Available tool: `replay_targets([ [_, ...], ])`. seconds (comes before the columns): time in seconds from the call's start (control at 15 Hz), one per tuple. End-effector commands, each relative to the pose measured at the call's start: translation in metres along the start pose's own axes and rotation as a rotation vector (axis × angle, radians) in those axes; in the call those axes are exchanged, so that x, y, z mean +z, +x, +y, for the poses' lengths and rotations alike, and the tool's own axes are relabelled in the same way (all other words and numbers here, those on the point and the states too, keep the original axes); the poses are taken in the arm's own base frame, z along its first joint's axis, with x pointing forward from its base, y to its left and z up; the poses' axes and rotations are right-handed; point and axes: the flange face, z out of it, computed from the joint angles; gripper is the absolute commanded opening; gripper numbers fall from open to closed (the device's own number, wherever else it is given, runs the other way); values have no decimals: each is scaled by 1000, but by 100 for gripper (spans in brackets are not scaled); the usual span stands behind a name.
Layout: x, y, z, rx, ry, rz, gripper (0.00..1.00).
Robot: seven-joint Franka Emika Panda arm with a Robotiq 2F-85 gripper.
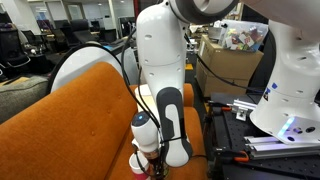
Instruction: Move the jar to the left side of the sofa
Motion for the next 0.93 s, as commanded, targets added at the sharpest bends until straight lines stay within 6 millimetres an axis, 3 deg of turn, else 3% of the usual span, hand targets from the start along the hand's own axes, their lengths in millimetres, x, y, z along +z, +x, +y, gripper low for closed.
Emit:
replay_targets([
  [0.0,13,7,3,8,-14,-3,100],
  [0.07,16,7,4,11,-12,-5,95],
  [0.2,23,9,7,20,-14,-7,70],
  [0.27,26,9,10,27,-16,-7,68],
  [0.87,32,13,25,66,-33,0,6],
])
